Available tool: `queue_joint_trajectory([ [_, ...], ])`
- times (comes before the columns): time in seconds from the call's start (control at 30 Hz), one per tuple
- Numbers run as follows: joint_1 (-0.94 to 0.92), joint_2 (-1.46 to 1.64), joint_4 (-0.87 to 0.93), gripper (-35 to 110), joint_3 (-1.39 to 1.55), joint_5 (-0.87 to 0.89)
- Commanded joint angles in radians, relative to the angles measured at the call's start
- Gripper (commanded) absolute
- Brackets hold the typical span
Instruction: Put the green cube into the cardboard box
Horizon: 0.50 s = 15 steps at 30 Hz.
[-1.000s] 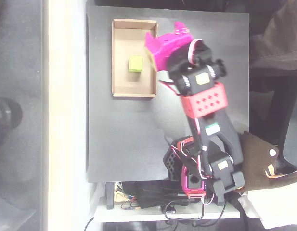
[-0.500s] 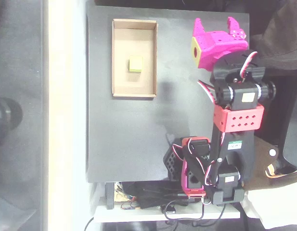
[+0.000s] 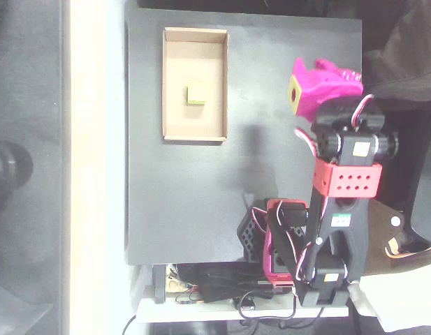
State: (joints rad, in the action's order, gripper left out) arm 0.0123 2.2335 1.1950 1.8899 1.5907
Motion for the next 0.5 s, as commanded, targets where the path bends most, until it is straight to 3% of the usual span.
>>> queue_joint_trajectory([
  [0.0,-0.023,0.114,-0.005,5,0.107,0.006],
  [0.47,-0.014,0.569,-0.008,2,0.635,0.002],
])
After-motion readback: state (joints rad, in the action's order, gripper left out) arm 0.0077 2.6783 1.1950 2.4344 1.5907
